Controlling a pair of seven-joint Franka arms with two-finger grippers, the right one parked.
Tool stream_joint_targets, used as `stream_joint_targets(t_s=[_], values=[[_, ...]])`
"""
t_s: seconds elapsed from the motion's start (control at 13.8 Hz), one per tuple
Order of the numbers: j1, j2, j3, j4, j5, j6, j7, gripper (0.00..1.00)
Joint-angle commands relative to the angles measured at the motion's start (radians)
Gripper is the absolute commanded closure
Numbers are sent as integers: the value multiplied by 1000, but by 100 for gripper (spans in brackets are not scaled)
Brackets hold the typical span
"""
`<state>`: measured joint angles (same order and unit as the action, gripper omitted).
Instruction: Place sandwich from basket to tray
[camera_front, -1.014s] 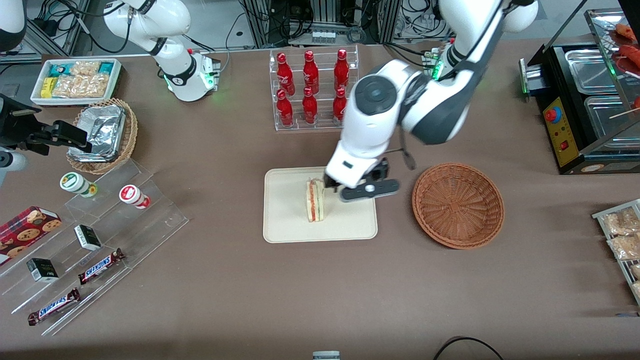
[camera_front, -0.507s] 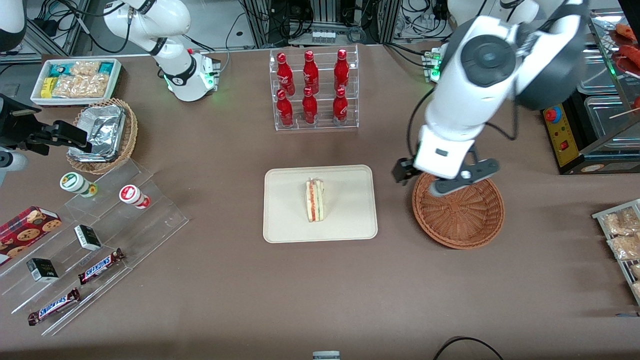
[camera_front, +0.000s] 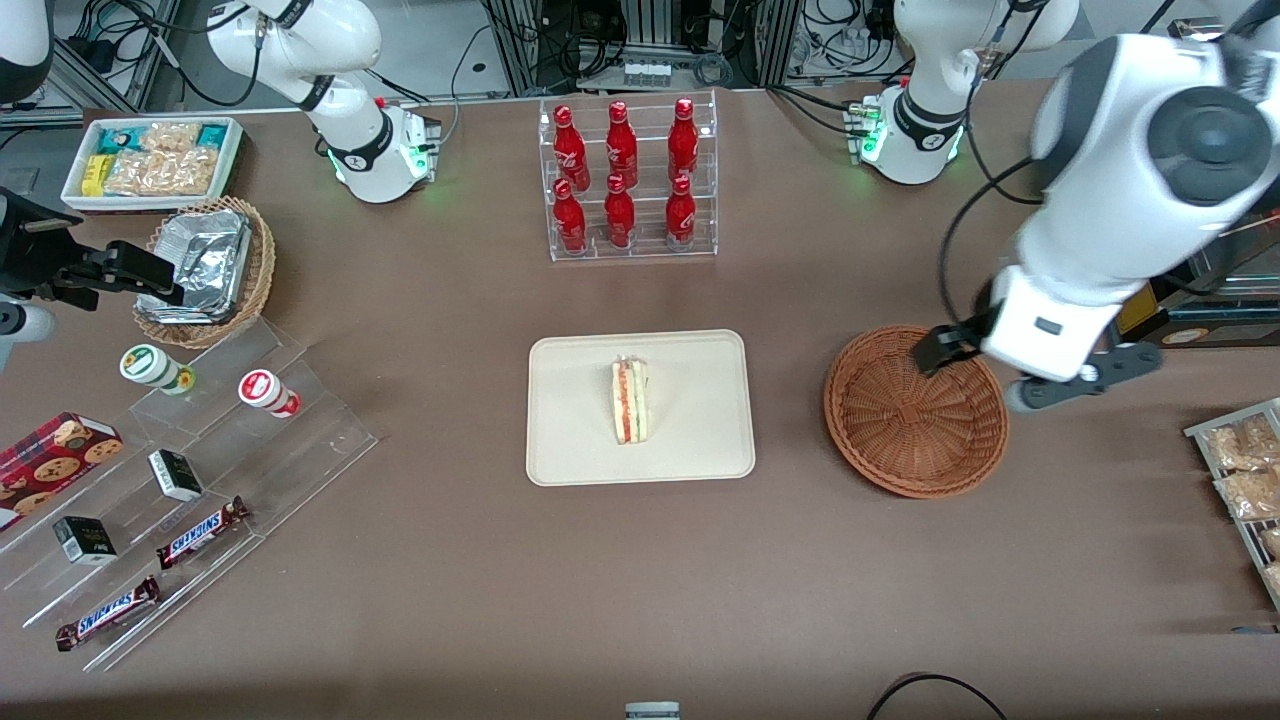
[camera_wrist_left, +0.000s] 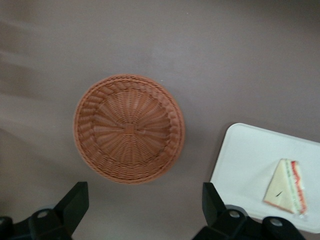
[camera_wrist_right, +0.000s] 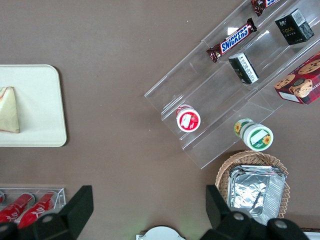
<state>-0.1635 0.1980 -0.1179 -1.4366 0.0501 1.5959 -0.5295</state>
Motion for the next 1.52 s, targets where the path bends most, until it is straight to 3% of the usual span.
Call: stream_joint_targets(t_s=[0.0,0.14,0.58,0.94,1.45], values=[[38,-127,-9,-152,-12,33,135,0],[53,-187,-9,-229,-15,52,212,0],[165,-216,16,-217,-44,-19,522,0],[122,-166,112,-95,-47,-40,525,0],[78,-164,164,-88,-35,-44,528,0]])
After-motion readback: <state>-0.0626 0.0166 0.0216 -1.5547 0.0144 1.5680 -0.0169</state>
